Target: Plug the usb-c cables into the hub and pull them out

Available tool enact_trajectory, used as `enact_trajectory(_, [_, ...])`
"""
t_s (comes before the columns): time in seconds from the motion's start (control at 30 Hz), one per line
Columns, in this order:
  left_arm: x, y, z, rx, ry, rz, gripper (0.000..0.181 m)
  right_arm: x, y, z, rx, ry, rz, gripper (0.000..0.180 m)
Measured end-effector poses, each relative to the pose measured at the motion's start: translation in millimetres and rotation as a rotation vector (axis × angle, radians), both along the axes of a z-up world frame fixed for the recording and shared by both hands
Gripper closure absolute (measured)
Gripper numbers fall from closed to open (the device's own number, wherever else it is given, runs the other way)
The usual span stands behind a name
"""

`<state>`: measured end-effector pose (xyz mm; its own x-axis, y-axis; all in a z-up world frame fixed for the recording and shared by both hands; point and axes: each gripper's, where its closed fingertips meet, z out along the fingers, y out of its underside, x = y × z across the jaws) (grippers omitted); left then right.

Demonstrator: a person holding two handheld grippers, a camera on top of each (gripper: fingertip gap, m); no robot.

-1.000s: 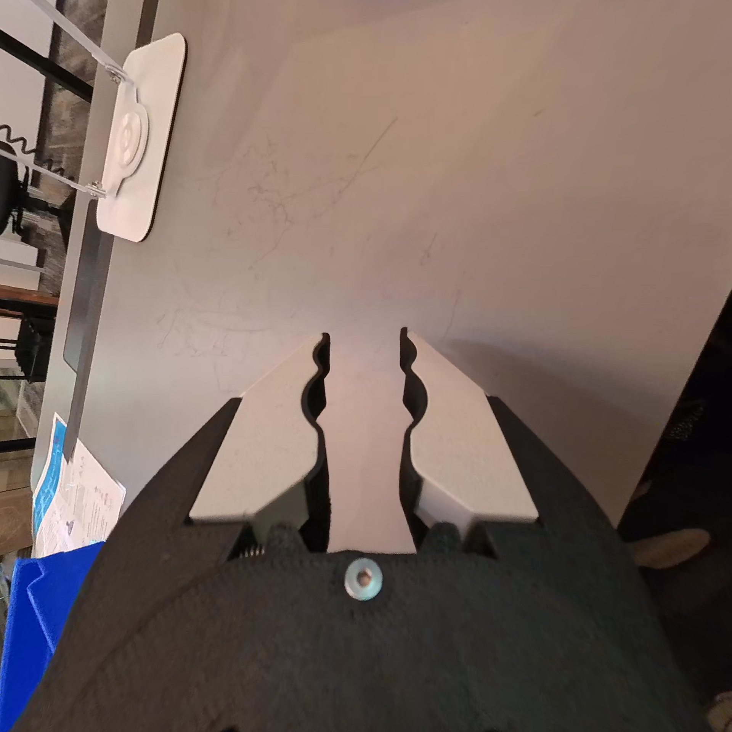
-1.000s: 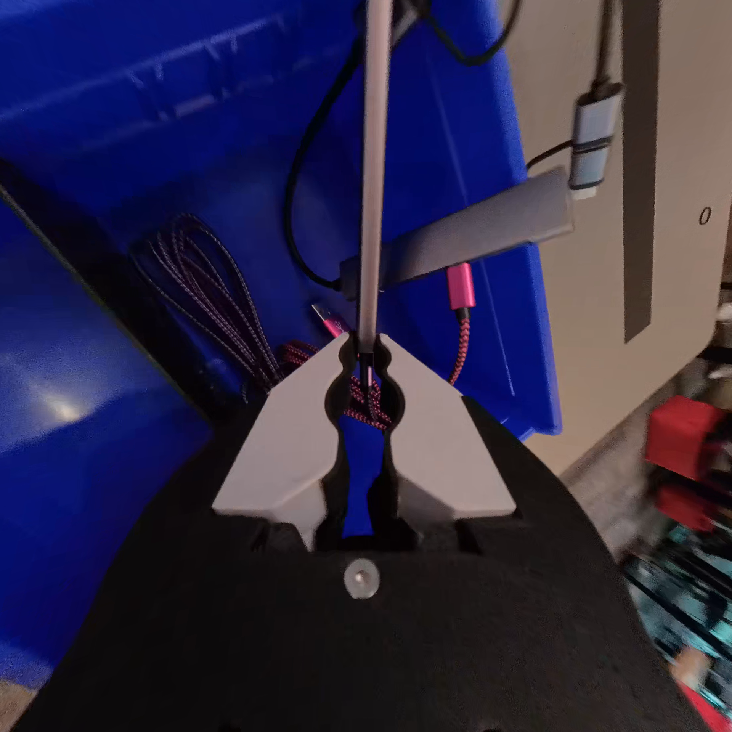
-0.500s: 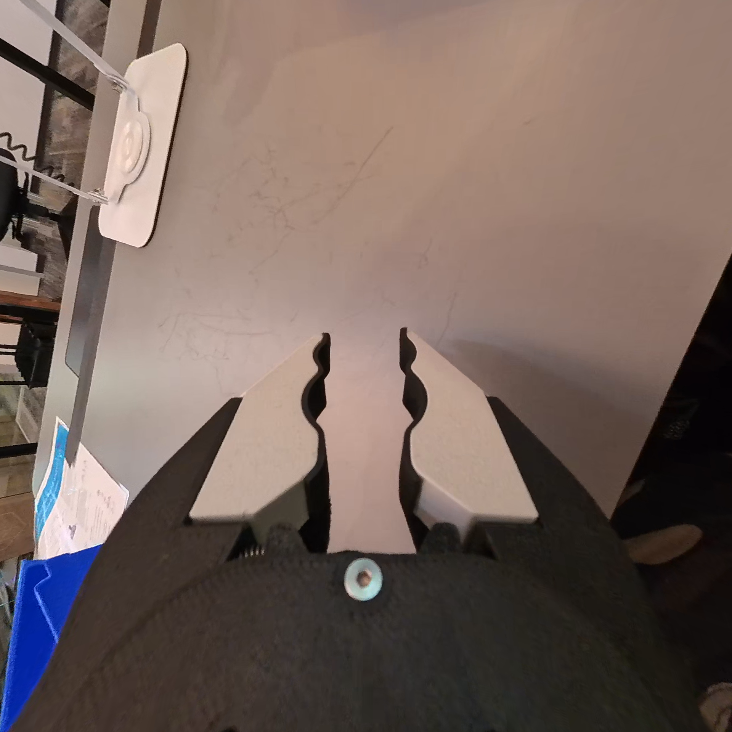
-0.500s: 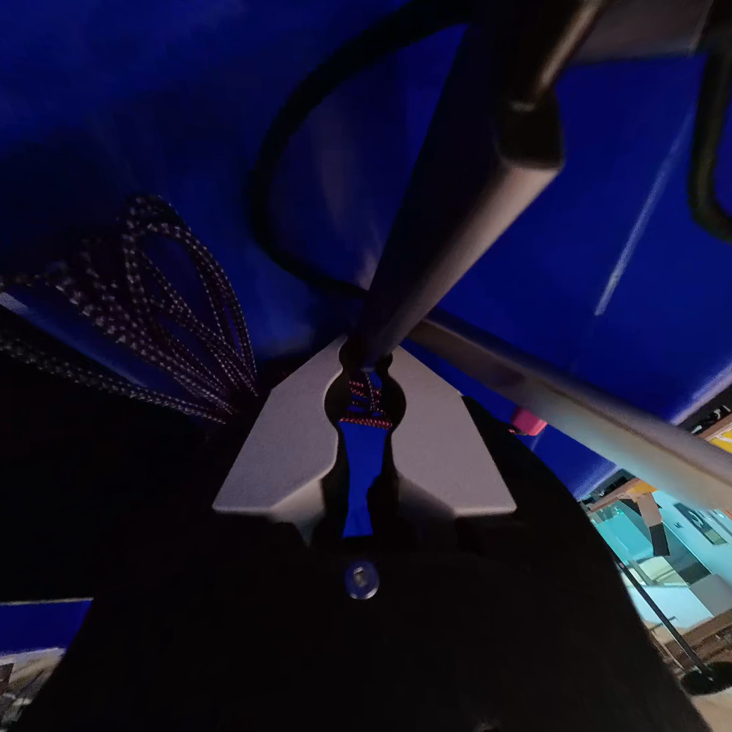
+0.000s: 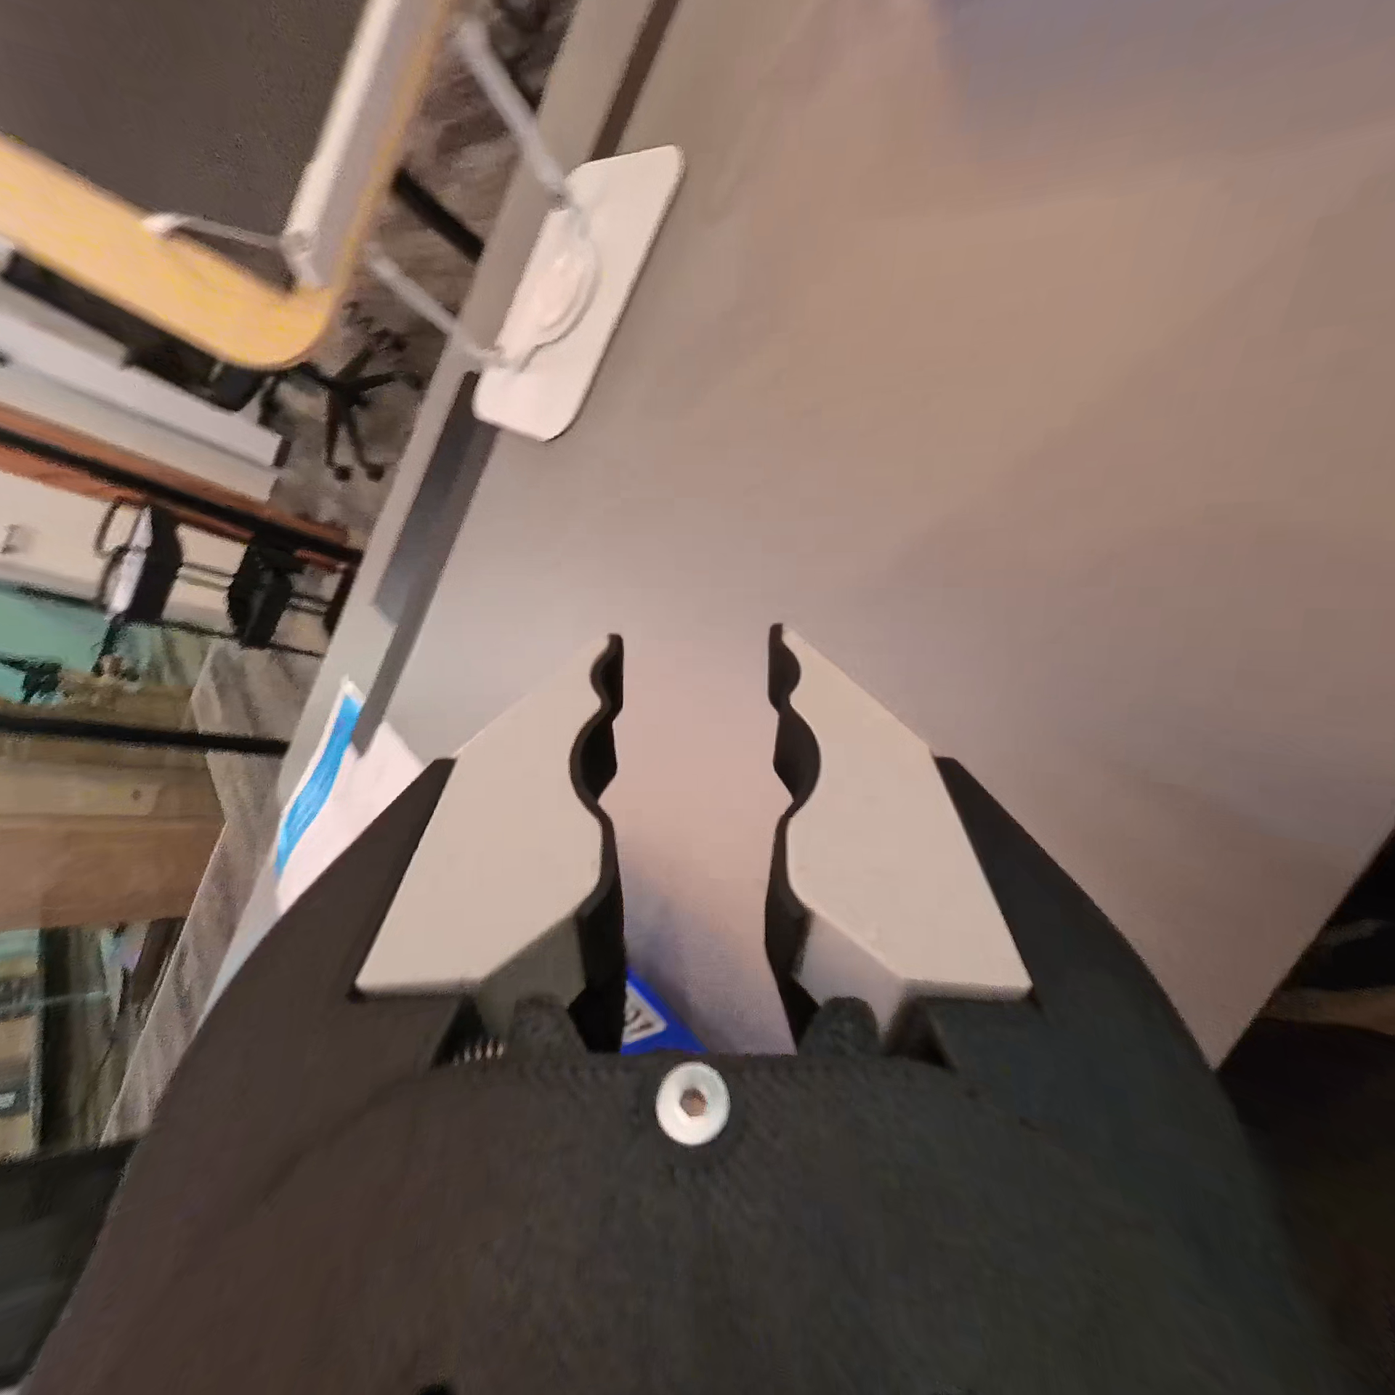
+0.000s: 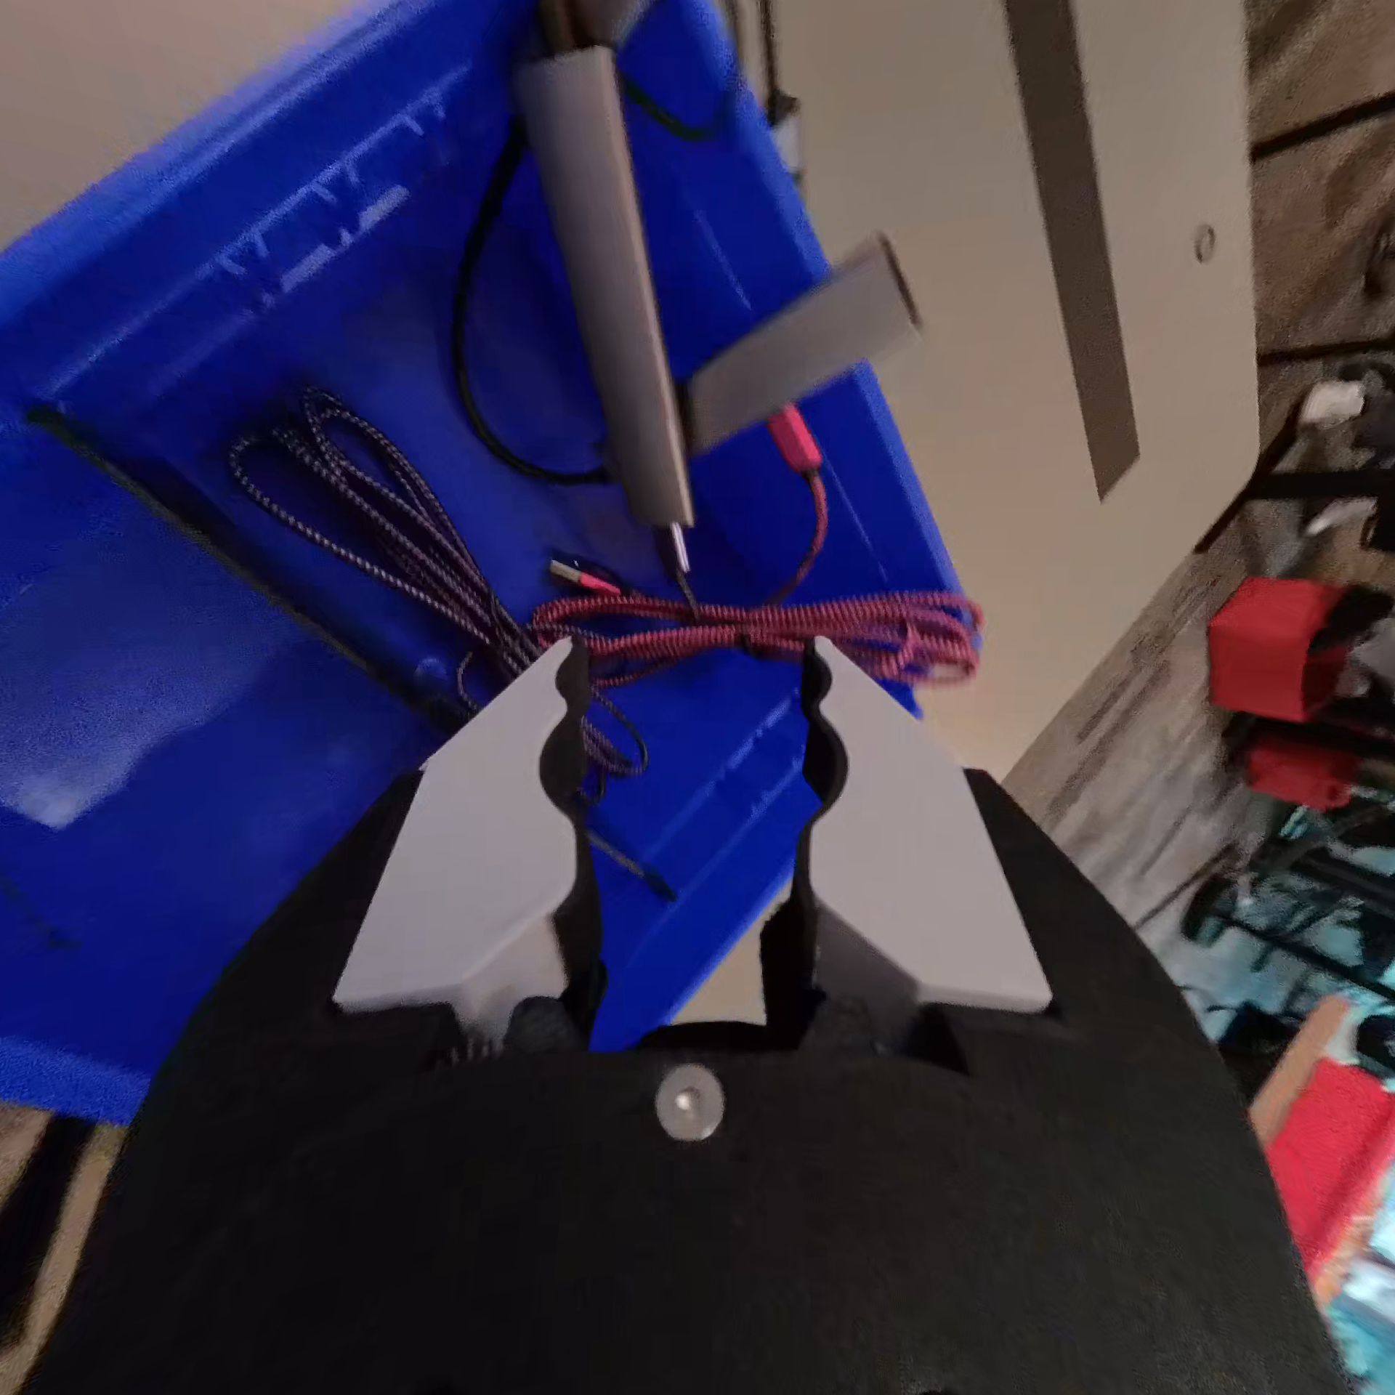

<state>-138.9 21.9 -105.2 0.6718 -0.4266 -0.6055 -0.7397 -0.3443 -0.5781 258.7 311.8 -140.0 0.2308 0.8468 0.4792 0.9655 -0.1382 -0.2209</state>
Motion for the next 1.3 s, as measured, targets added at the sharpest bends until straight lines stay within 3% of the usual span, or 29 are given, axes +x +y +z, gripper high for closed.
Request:
enact_trajectory(0.1, [-58, -11, 25, 0.040, -0.003, 0.144, 0.139, 38, -1, 19, 0.034, 0.131, -0.145, 0.123])
enact_trajectory(0.27, [-181, -56, 42, 0.037, -0.087, 0.455, 0.125, 97, -16, 10, -0.033, 0.301, -0.343, 0.114])
enact_trajectory(0.43, [-286, -130, 0, -0.147, -0.247, 0.768, 0.115, 114, -32, -20, -0.118, 0.342, -0.374, 0.105])
enact_trajectory(0.53, [-321, -176, -37, -0.286, -0.361, 0.923, 0.104, 109, -41, -38, -0.189, 0.351, -0.380, 0.120])
enact_trajectory(0.67, [-327, -196, -75, -0.366, -0.608, 0.949, 0.102, 95, -47, -58, -0.273, 0.397, -0.377, 0.132])
enact_trajectory(0.8, [-308, -191, -103, -0.469, -0.838, 0.875, 0.108, 92, -44, -66, -0.289, 0.422, -0.436, 0.151])
enact_trajectory(0.87, [-302, -188, -115, -0.504, -0.920, 0.836, 0.124, 87, -45, -67, -0.301, 0.438, -0.438, 0.151])
enact_trajectory(0.97, [-296, -182, -123, -0.508, -0.994, 0.787, 0.138, 79, -47, -68, -0.292, 0.443, -0.433, 0.152])
enact_trajectory(1.3, [-301, -178, -122, -0.454, -0.993, 0.827, 0.145, 21, -70, -69, -0.359, 0.526, -0.384, 0.149])
